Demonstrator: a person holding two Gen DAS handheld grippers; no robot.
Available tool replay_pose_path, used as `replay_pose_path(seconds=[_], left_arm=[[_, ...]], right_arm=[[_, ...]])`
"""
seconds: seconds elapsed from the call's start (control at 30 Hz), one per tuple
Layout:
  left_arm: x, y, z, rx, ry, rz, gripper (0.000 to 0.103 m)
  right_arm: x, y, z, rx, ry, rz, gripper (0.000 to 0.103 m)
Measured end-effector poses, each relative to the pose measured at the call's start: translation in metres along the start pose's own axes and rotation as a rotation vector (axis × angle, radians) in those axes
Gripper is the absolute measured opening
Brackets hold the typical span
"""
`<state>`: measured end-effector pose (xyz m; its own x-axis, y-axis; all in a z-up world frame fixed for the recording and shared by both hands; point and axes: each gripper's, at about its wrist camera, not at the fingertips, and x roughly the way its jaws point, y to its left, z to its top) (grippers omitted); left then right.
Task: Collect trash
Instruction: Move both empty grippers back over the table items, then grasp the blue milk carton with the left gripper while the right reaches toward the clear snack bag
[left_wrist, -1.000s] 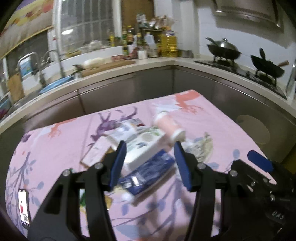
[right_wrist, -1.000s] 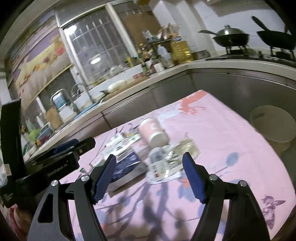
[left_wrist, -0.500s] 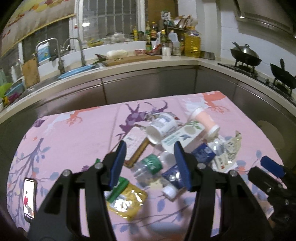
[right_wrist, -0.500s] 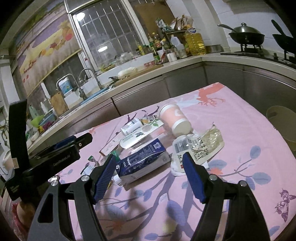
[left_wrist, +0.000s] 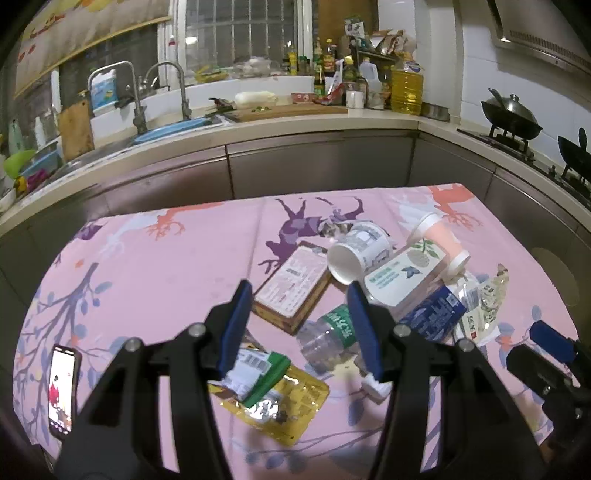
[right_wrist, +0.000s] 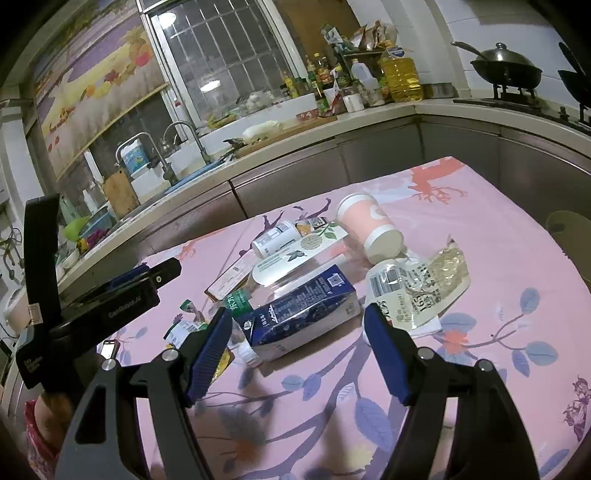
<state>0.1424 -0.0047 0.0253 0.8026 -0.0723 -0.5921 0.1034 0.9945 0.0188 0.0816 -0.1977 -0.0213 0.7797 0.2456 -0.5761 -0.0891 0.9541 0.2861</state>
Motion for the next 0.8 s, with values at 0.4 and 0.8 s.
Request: replay_pose_path(seconds=[0.4,0.8], left_arm=[[0.008,0.011,-0.002,-0.017,0.012,0.014,0.051],[0.019,0.026,-0.004,-0.037,0.036,0.02,0.051]], right_arm=[[0.009,0.003,-0.003,-0.007,0.02,0.002,0.071],[0.014,0.001,-0.005,-0.004,0.026,-0.002,0.071]])
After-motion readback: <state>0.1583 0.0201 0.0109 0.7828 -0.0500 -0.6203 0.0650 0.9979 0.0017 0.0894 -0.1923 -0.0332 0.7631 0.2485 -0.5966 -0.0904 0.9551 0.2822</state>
